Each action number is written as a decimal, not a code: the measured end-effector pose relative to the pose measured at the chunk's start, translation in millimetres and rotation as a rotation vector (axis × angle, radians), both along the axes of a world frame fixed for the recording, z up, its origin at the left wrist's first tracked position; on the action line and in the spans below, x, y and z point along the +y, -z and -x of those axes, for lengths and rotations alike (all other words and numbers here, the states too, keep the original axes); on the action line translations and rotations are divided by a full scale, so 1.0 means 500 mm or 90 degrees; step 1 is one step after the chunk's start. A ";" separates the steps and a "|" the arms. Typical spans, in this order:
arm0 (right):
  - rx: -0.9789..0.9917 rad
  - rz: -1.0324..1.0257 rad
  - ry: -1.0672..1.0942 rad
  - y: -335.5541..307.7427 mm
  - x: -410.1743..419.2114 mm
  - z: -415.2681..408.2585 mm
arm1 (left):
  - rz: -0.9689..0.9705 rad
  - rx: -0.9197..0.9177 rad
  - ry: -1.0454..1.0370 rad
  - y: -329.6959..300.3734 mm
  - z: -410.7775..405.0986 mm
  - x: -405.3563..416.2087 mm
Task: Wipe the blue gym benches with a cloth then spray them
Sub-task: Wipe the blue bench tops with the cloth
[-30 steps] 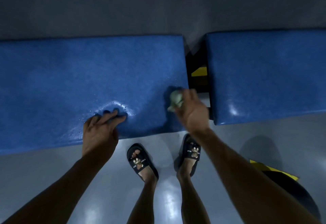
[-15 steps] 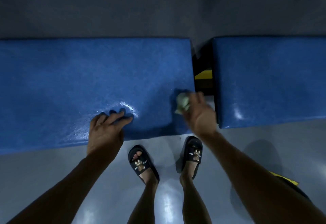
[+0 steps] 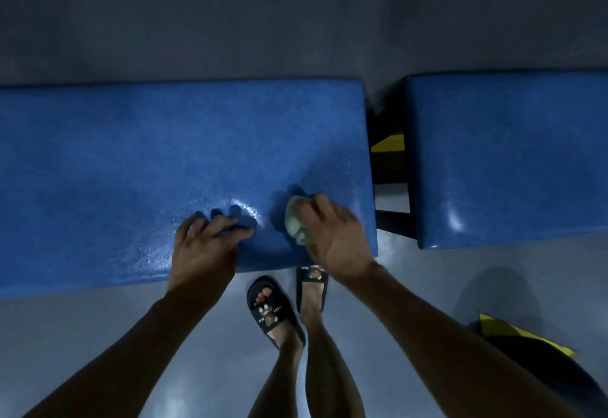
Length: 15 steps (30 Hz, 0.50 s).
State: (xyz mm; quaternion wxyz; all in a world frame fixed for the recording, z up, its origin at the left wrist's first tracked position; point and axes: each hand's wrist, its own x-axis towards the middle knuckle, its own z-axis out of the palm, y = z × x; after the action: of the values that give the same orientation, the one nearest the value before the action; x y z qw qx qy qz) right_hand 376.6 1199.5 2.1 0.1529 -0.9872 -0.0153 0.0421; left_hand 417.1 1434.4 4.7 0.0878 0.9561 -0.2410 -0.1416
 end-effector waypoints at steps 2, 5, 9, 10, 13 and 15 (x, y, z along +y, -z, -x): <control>0.030 -0.014 0.120 -0.004 -0.074 -0.017 | -0.010 0.045 0.001 -0.013 -0.023 -0.005; 0.047 -0.050 0.373 -0.016 -0.176 -0.037 | 0.008 0.068 0.014 -0.023 -0.061 -0.016; 0.048 -0.106 0.488 -0.005 -0.120 -0.050 | -0.056 0.081 -0.009 -0.031 -0.113 -0.039; 0.054 -0.122 0.486 -0.001 -0.087 -0.051 | -0.086 0.096 -0.015 -0.030 -0.123 -0.046; 0.063 -0.117 0.325 -0.003 0.026 -0.054 | -0.129 0.099 -0.016 -0.022 -0.132 -0.056; 0.028 -0.079 0.120 -0.007 0.063 -0.056 | -0.132 0.088 -0.017 -0.016 -0.129 -0.059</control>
State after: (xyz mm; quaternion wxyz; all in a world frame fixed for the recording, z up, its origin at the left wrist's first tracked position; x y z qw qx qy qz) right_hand 404.5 1231.0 5.6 0.2175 -0.9717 0.0785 0.0485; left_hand 481.3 1404.8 12.7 0.0067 0.9511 -0.2059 -0.2302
